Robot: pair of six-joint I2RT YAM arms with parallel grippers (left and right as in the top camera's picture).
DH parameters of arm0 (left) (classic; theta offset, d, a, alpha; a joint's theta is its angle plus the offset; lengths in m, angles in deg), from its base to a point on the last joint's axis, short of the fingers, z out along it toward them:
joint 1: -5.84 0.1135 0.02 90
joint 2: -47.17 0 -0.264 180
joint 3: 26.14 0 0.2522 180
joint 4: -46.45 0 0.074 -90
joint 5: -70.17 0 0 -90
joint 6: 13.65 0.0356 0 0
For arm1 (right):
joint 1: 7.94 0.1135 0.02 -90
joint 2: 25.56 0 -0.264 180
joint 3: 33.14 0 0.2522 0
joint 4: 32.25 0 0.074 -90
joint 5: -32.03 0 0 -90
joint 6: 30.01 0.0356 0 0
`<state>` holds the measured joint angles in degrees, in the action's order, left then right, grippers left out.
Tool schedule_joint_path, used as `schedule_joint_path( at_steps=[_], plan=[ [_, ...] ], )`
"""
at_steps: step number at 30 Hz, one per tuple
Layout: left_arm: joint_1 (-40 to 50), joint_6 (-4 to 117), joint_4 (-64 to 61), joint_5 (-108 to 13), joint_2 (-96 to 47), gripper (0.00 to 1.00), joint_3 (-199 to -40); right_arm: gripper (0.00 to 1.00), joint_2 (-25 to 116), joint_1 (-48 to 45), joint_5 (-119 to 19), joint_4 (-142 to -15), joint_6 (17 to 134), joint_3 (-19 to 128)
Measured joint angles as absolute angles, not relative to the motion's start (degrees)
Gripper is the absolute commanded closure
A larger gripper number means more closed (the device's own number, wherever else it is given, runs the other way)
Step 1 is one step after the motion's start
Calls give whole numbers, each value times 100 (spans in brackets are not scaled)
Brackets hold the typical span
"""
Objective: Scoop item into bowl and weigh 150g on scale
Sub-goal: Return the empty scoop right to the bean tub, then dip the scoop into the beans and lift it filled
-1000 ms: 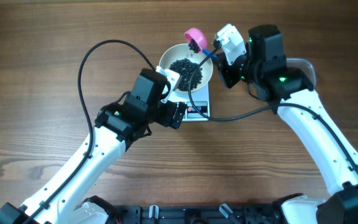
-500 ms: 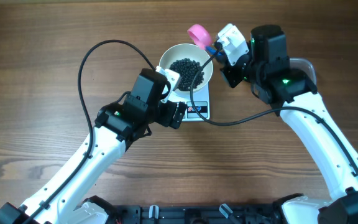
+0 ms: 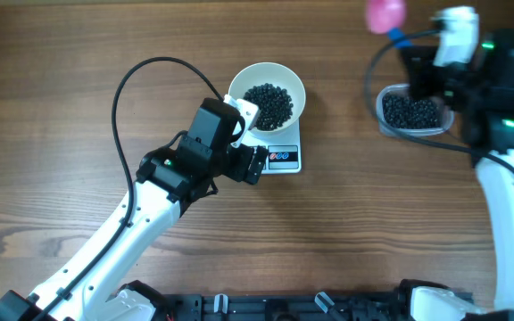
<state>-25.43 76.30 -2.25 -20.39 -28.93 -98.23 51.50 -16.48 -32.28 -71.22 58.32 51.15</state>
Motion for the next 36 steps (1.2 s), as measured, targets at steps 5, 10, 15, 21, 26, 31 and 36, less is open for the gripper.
schedule_joint_path(
  at_steps=[5, 10, 15, 21, 26, 31, 36],
  plan=[
    [-2543, 7630, -227, -2041, -2893, 0, -9823, 96, 4953, -2516, -3691, -8810, 5849, 5126],
    [-2543, 7630, -227, -2039, -2893, 0, -9823, 96, 5058, -2566, -4823, -9581, 5200, 5121],
    [-2543, 7630, -227, -2041, -2893, 0, -9823, 96, 5648, -2566, -5225, -9529, 4739, 5121],
    [-2543, 7630, -225, -2041, -2893, 0, -9823, 96, 6391, -2566, -5210, -9502, 4636, 5121],
    [-2543, 7630, -225, -2041, -2893, 0, -9823, 96, 6522, -2566, -4650, -9498, 4614, 5121],
    [-2543, 7630, -225, -2041, -2893, 0, -9823, 96, 6555, -2568, -4006, -9620, 4614, 5121],
    [-2543, 7630, -225, -2041, -2893, 0, -9823, 96, 6616, -2568, -3455, -9710, 4612, 5121]
  ],
)
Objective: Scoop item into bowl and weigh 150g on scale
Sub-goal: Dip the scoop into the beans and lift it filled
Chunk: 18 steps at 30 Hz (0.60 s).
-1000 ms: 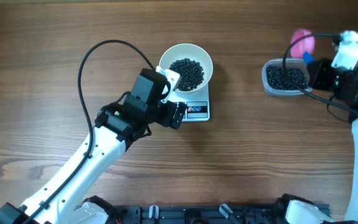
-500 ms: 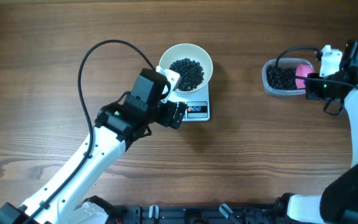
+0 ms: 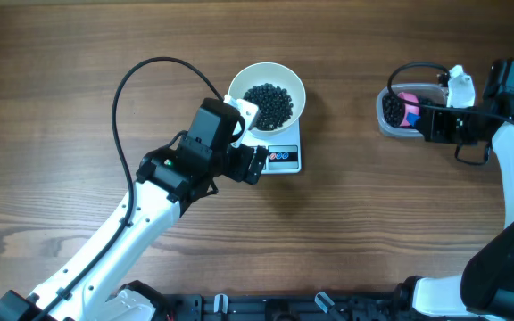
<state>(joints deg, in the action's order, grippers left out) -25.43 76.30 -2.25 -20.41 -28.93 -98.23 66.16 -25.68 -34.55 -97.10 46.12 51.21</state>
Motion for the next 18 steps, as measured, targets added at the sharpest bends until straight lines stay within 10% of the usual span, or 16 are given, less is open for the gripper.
schedule_joint_path(
  at_steps=[18],
  plan=[
    [-2543, 7630, -225, -2039, -2893, 0, -9823, 96, 6618, -3167, -2627, -9808, 4361, 5121]
  ],
)
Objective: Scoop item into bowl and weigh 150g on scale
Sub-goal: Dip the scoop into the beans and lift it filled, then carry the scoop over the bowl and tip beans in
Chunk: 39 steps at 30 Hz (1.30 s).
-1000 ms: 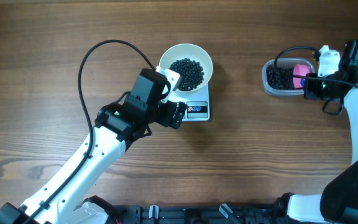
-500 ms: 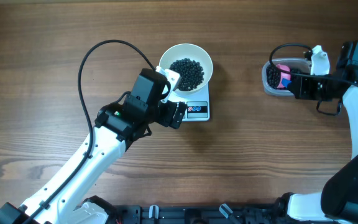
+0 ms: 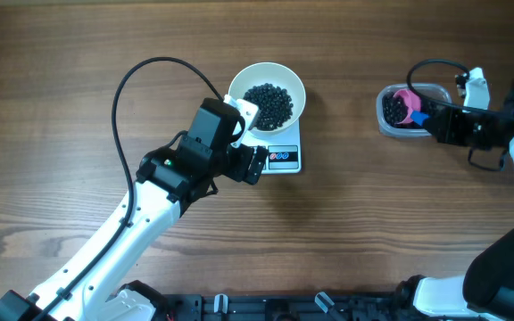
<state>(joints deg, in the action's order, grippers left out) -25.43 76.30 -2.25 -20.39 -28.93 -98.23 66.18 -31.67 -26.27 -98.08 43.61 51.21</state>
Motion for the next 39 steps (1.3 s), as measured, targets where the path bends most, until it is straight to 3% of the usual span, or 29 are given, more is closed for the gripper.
schedule_joint_path(
  at_steps=[21, 27, 36, 39],
  plan=[
    [-2543, 7630, -225, -2041, -2893, 0, -9823, 96, 7287, -4214, -863, -9787, 5661, 5121],
    [-2543, 7630, -225, -2041, -2893, 0, -9823, 96, 7287, -4559, 189, -9830, 5738, 5121],
    [-2543, 7630, -225, -2039, -2893, 0, -9823, 96, 7287, -4531, 1410, -9832, 5869, 5121],
    [-2543, 7630, -225, -2041, -2893, 0, -9823, 96, 7287, -4146, 1671, -9806, 5876, 5121]
  ],
)
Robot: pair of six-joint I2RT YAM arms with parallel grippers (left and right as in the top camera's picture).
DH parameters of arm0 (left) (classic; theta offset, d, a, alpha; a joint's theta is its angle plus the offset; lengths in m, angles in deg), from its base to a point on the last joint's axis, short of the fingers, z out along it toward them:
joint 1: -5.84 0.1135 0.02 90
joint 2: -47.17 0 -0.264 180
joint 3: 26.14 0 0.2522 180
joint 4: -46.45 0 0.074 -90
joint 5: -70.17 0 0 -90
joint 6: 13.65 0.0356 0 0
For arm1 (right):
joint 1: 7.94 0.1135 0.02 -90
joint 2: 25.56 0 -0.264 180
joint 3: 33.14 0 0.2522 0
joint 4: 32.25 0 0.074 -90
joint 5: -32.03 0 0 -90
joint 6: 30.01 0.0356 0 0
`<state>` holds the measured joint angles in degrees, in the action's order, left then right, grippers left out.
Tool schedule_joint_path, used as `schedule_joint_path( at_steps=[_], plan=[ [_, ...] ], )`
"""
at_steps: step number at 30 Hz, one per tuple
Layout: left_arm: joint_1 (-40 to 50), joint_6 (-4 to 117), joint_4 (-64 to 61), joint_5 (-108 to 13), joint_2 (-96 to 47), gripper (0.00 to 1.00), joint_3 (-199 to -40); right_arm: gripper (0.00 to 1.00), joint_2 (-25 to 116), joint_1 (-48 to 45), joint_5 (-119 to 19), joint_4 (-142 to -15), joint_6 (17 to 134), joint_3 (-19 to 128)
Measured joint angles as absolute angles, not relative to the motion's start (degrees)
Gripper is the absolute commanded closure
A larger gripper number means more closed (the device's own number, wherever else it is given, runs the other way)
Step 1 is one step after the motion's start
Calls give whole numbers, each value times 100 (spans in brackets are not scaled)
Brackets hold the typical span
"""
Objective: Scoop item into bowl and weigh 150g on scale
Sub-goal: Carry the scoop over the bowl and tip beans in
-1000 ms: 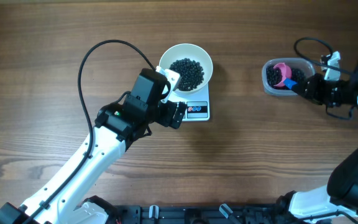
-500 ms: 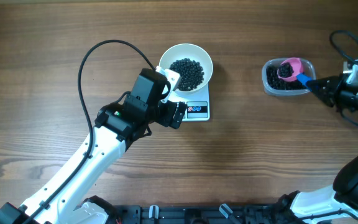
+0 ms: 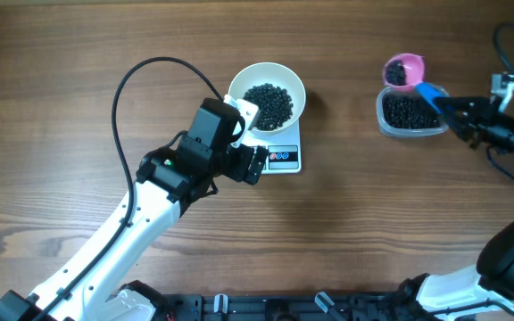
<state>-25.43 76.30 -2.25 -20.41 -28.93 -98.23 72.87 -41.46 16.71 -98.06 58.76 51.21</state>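
Note:
A white bowl (image 3: 286, 82) holding black beans sits on a small scale (image 3: 282, 158) in mid-table. My left gripper (image 3: 244, 116) is at the bowl's near-left rim and looks shut on it. A clear container (image 3: 407, 112) of black beans stands at the right. My right gripper (image 3: 458, 111) is shut on the blue handle of a pink scoop (image 3: 403, 69). The scoop's head hovers by the container's far rim with dark beans in it.
The left arm's black cable (image 3: 128, 89) loops over the table to the left of the bowl. The scale's display (image 3: 278, 157) faces the near side. The right arm reaches in from the right edge.
The pink scoop was down in the container's beans; now it is out, loaded with beans, by the far rim. The right gripper has moved to the right. The left arm has not moved.
The right arm first held the scoop high above the container. Then the scoop lay inside the container, and then dug into the beans. Now it is out with beans in it. The left gripper stayed at the bowl's rim throughout.

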Motion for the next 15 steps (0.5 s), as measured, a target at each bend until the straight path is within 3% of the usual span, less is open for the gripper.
schedule_joint_path(
  at_steps=[9, 15],
  plan=[
    [-2543, 7630, -229, -2041, -2893, 0, -9823, 96, 7287, -1783, 1771, -7819, 6874, 5110],
    [-2543, 7630, -227, -2041, -2893, 0, -9823, 96, 7287, -760, 401, -7426, 6807, 5110]
  ],
)
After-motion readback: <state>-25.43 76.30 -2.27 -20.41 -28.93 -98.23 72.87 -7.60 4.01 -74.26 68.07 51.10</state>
